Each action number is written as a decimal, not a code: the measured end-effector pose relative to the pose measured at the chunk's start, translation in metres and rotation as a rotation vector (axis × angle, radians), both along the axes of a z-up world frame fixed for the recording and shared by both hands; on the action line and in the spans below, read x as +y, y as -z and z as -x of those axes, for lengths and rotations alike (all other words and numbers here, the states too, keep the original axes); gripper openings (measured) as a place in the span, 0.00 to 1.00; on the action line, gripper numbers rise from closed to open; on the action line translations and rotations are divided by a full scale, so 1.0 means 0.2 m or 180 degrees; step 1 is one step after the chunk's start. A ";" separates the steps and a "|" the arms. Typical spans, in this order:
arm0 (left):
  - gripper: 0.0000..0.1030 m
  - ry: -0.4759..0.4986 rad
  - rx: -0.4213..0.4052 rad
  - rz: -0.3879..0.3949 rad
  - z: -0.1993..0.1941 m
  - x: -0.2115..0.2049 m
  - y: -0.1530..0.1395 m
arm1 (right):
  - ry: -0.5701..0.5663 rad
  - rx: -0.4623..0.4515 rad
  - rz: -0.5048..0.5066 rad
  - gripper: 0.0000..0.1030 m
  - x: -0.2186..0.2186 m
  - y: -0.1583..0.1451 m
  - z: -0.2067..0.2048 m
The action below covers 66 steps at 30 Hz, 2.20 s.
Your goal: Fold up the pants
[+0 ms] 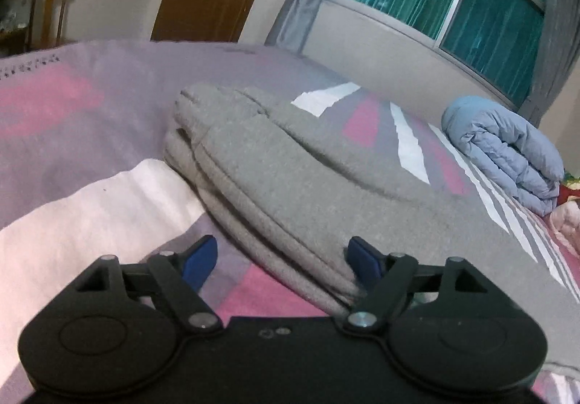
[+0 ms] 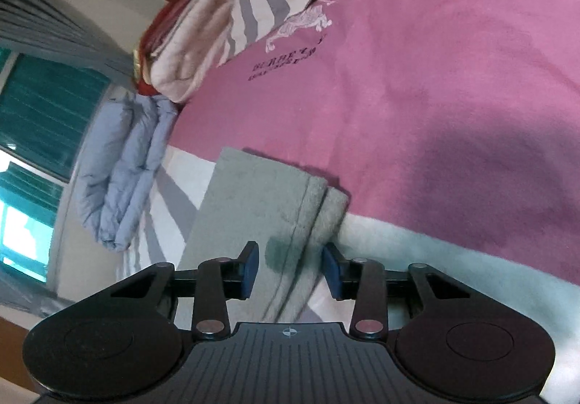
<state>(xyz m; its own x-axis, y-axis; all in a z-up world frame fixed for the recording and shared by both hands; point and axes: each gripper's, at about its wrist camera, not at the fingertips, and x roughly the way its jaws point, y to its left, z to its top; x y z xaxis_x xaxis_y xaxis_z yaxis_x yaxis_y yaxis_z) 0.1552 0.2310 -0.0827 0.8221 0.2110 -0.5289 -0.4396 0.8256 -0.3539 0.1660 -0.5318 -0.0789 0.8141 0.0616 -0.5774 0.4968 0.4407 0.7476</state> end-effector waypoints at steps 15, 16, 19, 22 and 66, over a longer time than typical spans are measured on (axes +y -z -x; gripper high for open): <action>0.78 0.0091 -0.0008 -0.0027 0.03 0.01 -0.01 | -0.0633 -0.0502 0.0459 0.11 -0.14 0.12 0.05; 0.78 0.0091 -0.0009 -0.0025 0.03 0.01 -0.01 | -0.0596 -0.0507 0.0442 0.14 -0.14 0.12 0.05; 0.78 0.0085 -0.0009 -0.0032 0.02 0.01 -0.01 | -0.0576 -0.0443 0.0428 0.19 -0.13 0.09 0.06; 0.78 0.0080 -0.0008 -0.0036 0.02 0.00 -0.01 | -0.0543 -0.0381 0.0403 0.21 -0.13 0.07 0.05; 0.86 0.0147 -0.0021 -0.0045 -0.01 0.00 0.00 | -0.0629 -0.0325 0.0469 0.22 -0.03 -0.06 0.13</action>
<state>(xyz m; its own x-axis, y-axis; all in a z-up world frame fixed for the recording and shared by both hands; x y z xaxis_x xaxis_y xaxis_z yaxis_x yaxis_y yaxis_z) 0.1567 0.2318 -0.0828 0.8345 0.1801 -0.5207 -0.3986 0.8499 -0.3448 0.1397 -0.5375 -0.0665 0.8492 0.1467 -0.5073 0.3155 0.6294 0.7101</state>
